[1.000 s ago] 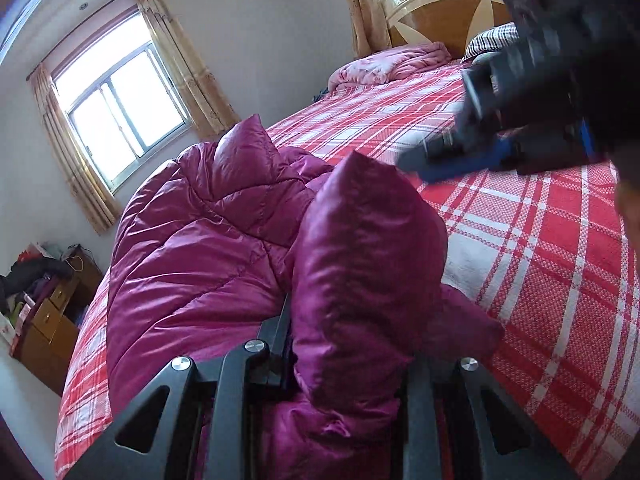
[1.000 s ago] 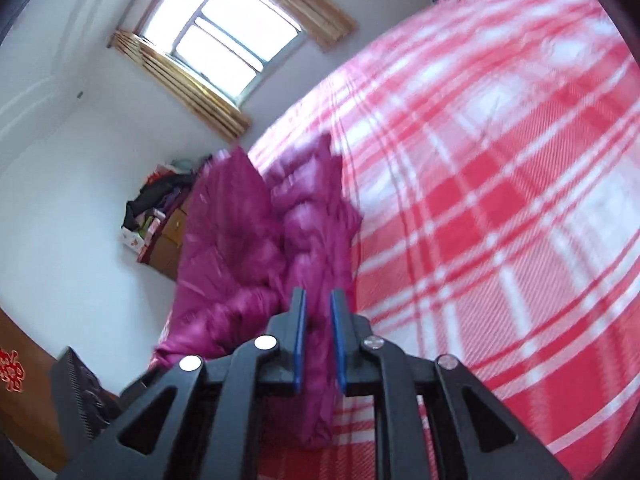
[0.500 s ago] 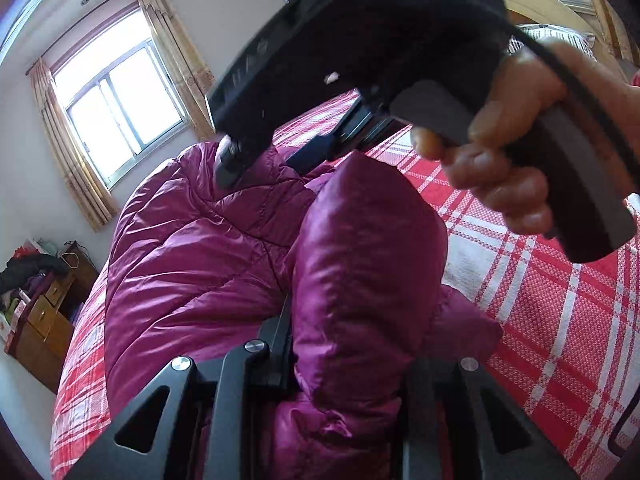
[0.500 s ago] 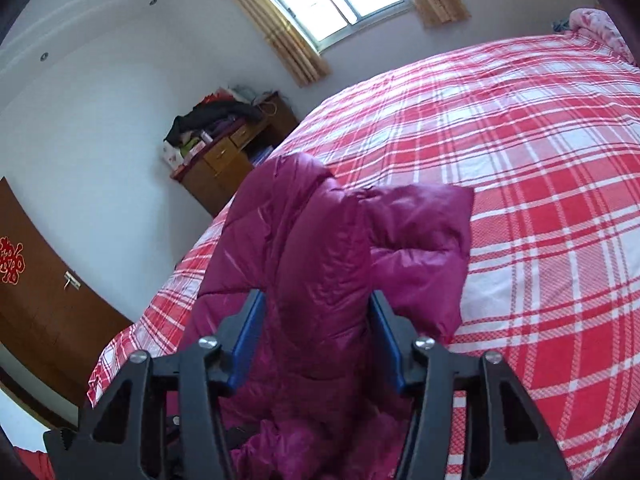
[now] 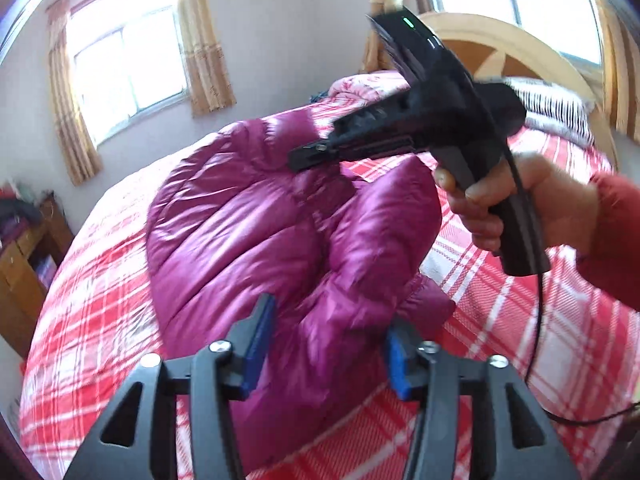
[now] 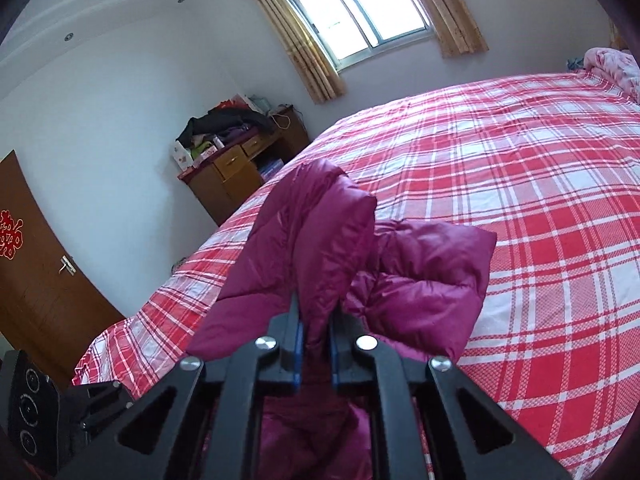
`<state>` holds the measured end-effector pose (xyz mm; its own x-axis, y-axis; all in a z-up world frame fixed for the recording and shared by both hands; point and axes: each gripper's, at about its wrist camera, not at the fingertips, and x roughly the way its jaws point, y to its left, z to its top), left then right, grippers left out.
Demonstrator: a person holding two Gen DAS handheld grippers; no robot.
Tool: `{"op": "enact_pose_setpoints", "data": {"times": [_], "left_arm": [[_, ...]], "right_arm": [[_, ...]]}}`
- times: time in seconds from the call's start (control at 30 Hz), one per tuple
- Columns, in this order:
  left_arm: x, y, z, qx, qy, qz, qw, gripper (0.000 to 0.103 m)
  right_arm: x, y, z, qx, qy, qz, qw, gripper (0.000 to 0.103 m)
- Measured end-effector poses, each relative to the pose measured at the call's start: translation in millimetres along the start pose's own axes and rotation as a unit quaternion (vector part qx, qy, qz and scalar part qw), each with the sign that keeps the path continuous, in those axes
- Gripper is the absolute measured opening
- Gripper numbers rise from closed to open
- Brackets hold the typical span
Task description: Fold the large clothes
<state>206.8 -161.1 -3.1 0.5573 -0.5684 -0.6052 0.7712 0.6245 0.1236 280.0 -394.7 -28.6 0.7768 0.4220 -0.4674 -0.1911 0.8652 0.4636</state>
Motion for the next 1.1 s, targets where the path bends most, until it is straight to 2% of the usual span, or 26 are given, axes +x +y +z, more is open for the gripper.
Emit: {"op": "enact_pose_setpoints", "data": {"times": [0.1, 0.2, 0.27, 0.33, 0.47, 0.53, 0.67, 0.73, 0.97, 1.1], "left_arm": [[-21.9, 21.6, 6.0, -0.052, -0.011, -0.019, 0.9984, 0.059], [-24.2, 50.7, 9.6, -0.125, -0.017, -0.021, 0.9918, 0.063], [-21.2, 69.9, 21.2, -0.166, -0.023, 0.021, 0.9856, 0.063], [-10.6, 78.1, 32.0, -0.178, -0.015, 0.068, 0.9816, 0.063], [24.4, 79.0, 50.4, -0.154, 0.012, 0.144, 0.9775, 0.063], [47.2, 76.6, 53.7, -0.138, 0.033, 0.167, 0.9756, 0.063], [86.2, 79.4, 48.2, -0.129, 0.071, 0.186, 0.9715, 0.063], [96.8, 80.0, 46.6, -0.127, 0.077, 0.191, 0.9702, 0.063], [111.1, 78.6, 45.8, -0.136, 0.097, 0.186, 0.9683, 0.063], [127.1, 73.9, 44.6, -0.126, 0.107, 0.193, 0.9672, 0.064]], "right_arm": [[-1.2, -6.2, -1.5, 0.016, -0.007, -0.001, 1.0, 0.012], [-1.8, -20.0, -7.5, 0.048, -0.013, -0.006, 0.999, 0.012], [-2.1, -30.1, -14.0, 0.074, -0.014, -0.005, 0.997, 0.012], [-2.2, -35.7, -19.5, 0.082, -0.013, -0.013, 0.996, 0.012], [-1.8, -45.1, -28.3, 0.101, -0.013, -0.026, 0.994, 0.012], [-2.1, -49.7, -31.6, 0.111, -0.016, -0.037, 0.993, 0.012], [-0.6, -57.9, -38.9, 0.14, -0.02, -0.051, 0.989, 0.012], [0.5, -59.9, -41.9, 0.147, -0.019, -0.056, 0.987, 0.012], [11.4, -62.7, -53.0, 0.157, 0.003, -0.085, 0.984, 0.013], [18.0, -70.3, -61.1, 0.186, 0.011, -0.072, 0.98, 0.013]]}}
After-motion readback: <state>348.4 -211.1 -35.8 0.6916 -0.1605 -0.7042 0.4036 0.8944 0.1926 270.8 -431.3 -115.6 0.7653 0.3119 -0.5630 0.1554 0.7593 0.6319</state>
